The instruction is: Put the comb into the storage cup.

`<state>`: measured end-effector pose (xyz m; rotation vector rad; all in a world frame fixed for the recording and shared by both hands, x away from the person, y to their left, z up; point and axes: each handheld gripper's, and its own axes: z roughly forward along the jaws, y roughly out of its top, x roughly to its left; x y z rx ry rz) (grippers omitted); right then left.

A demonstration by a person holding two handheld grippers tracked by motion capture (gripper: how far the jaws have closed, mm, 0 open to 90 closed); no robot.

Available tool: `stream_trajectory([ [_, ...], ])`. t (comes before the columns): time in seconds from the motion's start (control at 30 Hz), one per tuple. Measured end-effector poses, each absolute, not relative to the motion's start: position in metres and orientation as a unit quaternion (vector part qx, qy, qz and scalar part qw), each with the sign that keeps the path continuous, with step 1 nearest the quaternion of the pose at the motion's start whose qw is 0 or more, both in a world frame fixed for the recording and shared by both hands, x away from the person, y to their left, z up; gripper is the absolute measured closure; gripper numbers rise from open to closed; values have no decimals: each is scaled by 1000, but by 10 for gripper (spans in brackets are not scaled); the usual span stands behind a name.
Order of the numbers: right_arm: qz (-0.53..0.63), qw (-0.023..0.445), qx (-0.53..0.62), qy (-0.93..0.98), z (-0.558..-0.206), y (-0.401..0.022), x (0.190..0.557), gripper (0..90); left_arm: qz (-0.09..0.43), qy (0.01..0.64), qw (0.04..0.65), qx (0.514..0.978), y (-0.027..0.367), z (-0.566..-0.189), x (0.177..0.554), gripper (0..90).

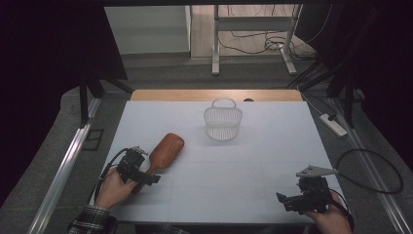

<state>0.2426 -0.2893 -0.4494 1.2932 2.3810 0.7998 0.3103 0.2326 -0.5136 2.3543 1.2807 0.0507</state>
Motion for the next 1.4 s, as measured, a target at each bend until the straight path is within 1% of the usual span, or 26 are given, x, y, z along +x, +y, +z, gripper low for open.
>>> stream_trajectory([
  [0.1,279,158,452,832,-449,-289,242,12,20,464,220,858,230,-513,311,0],
  [0.17,279,158,452,832,-449,-289,242,12,34,461,204,863,227,-514,310,0],
  [0.23,279,158,452,832,-449,-289,242,12,38,465,194,863,226,-514,311,0],
  [0.37,279,158,452,833,-449,-289,242,12,29,461,196,865,226,-513,312,0],
  [0.43,279,158,452,833,-449,-289,242,12,36,461,192,865,225,-513,311,0],
  [0.47,279,158,452,833,-449,-289,243,12,43,460,190,866,225,-512,311,16],
  [0.53,278,158,452,833,-449,-289,242,12,48,458,187,868,224,-511,311,58],
  [0.57,278,158,452,833,-449,-289,242,12,50,459,186,867,224,-511,311,93],
  [0.63,278,158,451,833,-449,-289,242,12,51,458,187,867,224,-510,311,169],
  [0.83,277,158,451,834,-450,-289,243,13,47,457,188,868,225,-508,310,435],
  [0.97,277,158,450,834,-450,-289,242,13,40,454,187,870,225,-508,310,586],
  [1.03,277,157,451,834,-450,-289,242,13,39,454,186,871,225,-508,310,628],
  [1.17,276,156,450,835,-450,-289,243,15,39,456,180,870,224,-509,311,667],
  [1.4,274,154,447,837,-450,-288,243,21,42,459,176,870,222,-510,314,696],
])
